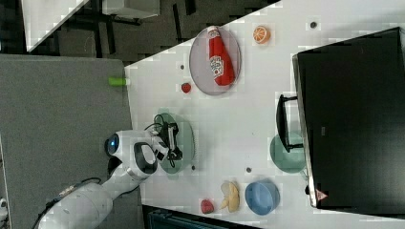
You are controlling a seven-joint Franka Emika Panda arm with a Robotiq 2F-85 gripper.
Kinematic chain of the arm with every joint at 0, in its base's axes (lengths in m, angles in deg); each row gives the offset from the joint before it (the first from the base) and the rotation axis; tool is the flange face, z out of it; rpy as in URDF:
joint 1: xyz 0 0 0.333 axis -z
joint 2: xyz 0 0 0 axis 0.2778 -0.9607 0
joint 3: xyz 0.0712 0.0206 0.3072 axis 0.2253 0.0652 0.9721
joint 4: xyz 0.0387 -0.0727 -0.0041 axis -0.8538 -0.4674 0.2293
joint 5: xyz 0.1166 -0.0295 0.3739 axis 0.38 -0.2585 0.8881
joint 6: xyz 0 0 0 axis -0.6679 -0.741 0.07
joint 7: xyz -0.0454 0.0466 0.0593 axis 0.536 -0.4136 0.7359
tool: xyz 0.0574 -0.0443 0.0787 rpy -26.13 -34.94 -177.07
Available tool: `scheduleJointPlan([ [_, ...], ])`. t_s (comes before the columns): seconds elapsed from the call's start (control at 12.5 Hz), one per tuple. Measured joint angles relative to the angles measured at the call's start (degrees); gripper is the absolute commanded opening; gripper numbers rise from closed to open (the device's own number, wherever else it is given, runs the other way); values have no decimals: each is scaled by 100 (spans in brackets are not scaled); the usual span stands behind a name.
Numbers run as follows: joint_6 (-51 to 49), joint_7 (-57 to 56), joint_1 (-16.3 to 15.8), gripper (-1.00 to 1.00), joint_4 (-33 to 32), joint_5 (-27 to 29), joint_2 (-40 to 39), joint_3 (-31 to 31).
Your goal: Drag strainer left to right.
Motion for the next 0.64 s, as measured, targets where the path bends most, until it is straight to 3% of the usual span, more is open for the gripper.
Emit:
scheduleJointPlan([
  [0.32,22,6,93,100,-190,55,157,-319],
  [0.64,-129,-101,397,100,-515,-51,674,-435],
])
